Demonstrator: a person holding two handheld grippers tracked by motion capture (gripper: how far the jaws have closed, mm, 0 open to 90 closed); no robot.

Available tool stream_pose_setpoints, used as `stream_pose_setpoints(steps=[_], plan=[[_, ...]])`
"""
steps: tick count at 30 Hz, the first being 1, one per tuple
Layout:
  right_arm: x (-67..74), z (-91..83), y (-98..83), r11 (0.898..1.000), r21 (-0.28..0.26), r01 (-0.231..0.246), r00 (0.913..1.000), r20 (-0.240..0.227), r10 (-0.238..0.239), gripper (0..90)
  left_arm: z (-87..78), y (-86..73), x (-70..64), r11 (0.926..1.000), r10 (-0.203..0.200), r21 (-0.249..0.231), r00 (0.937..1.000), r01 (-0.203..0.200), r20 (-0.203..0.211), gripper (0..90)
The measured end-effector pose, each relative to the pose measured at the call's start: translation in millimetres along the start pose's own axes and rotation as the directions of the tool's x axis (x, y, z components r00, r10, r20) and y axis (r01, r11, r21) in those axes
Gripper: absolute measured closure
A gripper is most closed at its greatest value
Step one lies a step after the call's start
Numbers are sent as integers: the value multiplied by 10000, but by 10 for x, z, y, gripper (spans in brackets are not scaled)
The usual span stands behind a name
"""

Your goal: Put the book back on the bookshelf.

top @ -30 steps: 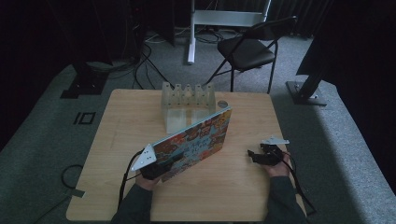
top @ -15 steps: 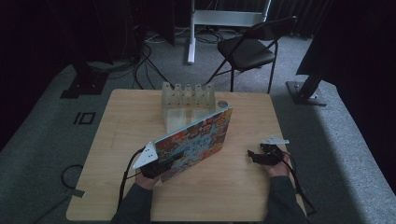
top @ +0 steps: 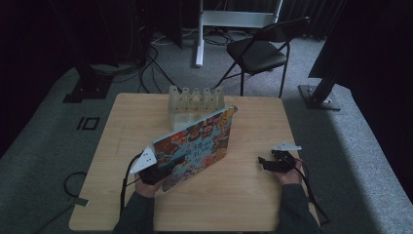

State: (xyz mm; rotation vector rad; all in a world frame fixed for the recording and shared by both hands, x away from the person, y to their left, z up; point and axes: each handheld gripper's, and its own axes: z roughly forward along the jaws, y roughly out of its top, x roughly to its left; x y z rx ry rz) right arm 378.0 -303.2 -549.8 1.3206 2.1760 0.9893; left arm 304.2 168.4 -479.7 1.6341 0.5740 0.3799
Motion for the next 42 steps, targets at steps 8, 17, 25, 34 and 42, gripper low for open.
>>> stream_pose_setpoints(steps=[8,17,25,34,42], plan=[[-4,2,2,10000,-7,-36,10000,-8,36,277,-65,28,17,10000,-10,-39,9997,9,-256,812],[-6,2,2,10000,-6,-47,10000,-10,47,277,-134,47,25,10000,20,-42,9982,-22,-606,812],[-8,3,3,10000,1,-65,10000,-56,65,271,-172,22,52,9995,-249,-220,9960,231,-854,811],[2,10,7,10000,69,51,10000,-60,-51,236,-240,18,55,9993,-291,-285,9923,259,-1203,812],[13,19,11,9997,141,187,9998,-101,-186,204,-268,15,58,9989,-356,-354,9901,311,-1359,811]])
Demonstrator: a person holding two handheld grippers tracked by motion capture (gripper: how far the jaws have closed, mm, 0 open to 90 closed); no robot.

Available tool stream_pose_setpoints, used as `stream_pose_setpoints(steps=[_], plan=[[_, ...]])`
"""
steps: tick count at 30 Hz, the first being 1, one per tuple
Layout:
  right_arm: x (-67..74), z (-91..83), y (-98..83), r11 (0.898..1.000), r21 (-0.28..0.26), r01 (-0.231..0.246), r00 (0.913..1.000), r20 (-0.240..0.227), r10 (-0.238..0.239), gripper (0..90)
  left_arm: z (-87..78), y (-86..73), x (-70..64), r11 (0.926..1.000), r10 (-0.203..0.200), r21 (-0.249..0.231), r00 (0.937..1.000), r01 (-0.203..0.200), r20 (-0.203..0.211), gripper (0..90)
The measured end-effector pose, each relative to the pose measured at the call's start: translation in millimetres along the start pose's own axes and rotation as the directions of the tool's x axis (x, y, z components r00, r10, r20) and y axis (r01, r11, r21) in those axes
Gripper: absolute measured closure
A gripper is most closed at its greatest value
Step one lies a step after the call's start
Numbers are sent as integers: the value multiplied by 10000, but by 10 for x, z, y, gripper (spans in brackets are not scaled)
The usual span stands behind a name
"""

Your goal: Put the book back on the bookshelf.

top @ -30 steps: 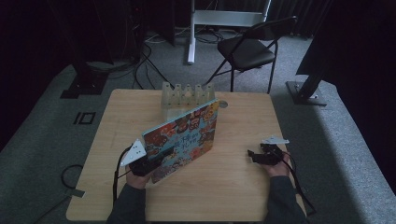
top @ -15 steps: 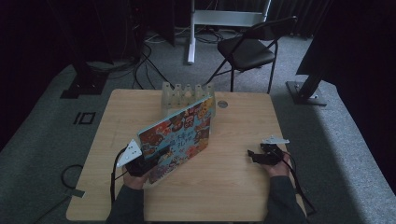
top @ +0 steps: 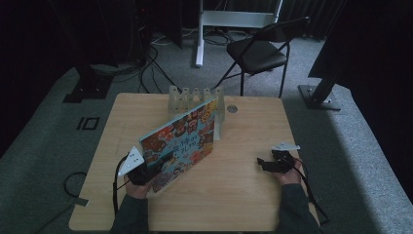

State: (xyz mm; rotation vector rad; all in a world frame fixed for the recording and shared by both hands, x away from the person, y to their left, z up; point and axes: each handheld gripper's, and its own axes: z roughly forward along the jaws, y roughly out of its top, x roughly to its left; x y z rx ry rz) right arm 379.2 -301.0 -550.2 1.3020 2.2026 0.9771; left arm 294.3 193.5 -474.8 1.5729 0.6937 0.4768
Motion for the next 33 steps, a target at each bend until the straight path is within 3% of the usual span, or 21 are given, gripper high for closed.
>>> stream_pose_setpoints(steps=[33], plan=[[0,2,1,10000,12,-5,10000,10,5,200,-140,27,45,10000,-10,-85,9988,6,-487,811]])
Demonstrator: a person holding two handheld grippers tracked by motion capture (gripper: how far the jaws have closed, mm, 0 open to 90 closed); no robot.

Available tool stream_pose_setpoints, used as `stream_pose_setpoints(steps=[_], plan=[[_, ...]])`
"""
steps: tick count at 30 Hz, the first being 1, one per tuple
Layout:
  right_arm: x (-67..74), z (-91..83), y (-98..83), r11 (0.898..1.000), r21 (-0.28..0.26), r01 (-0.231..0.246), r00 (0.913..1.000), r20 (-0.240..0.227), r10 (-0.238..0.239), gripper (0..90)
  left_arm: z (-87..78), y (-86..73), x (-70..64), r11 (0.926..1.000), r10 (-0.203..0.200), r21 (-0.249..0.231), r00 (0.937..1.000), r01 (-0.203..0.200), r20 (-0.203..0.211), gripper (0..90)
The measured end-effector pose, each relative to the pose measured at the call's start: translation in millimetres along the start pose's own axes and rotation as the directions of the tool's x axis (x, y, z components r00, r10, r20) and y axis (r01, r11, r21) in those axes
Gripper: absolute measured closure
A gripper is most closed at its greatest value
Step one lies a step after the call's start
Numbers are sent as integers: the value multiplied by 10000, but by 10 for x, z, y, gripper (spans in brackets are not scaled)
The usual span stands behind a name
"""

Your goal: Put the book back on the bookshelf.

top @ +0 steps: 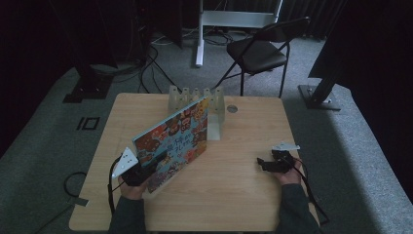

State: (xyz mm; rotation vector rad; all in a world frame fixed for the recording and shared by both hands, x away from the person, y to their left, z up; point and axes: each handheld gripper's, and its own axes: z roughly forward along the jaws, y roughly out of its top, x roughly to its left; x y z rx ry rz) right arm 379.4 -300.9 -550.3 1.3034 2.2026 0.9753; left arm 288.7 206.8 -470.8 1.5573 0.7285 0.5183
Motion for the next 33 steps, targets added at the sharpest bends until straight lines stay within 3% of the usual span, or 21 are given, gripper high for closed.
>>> stream_pose_setpoints(steps=[33], plan=[[-1,0,0,10000,-4,-11,10000,-4,11,199,-86,36,49,9998,-97,-207,9965,80,-831,810]])
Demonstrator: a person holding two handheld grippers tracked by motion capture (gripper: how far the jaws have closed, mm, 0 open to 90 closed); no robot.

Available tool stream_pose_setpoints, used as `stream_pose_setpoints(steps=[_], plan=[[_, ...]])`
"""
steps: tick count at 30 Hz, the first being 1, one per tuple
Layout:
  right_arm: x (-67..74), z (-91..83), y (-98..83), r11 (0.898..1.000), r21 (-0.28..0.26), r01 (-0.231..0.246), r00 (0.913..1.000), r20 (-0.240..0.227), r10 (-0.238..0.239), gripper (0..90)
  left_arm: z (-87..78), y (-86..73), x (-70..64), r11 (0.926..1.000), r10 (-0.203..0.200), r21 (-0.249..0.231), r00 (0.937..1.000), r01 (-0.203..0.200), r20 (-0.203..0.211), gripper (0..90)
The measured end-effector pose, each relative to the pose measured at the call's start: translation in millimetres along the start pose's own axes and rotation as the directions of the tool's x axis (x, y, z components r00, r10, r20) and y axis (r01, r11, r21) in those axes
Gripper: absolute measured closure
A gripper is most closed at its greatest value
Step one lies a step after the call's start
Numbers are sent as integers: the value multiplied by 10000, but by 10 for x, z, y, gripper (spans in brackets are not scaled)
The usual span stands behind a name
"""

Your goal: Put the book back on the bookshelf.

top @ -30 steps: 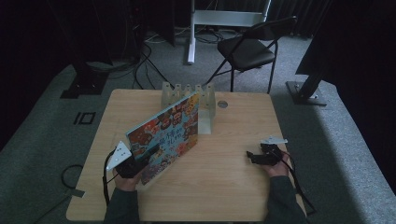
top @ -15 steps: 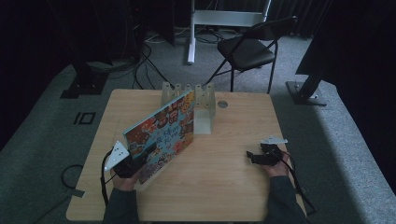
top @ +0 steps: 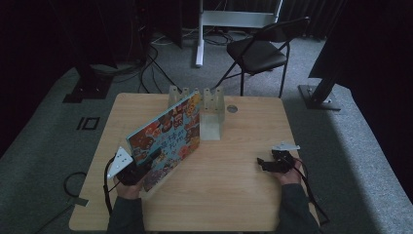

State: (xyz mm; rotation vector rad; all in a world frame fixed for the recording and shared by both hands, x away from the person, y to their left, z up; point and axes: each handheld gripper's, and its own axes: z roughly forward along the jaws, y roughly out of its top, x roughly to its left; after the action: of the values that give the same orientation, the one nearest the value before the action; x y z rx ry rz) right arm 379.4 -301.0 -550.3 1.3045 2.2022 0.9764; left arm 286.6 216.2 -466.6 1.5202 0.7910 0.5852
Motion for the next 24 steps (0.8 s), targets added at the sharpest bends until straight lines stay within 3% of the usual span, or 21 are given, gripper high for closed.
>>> stream_pose_setpoints(steps=[24], plan=[[0,0,0,10000,2,2,10000,-1,-2,199,18,35,4,9999,-80,-118,9983,73,-576,810]])
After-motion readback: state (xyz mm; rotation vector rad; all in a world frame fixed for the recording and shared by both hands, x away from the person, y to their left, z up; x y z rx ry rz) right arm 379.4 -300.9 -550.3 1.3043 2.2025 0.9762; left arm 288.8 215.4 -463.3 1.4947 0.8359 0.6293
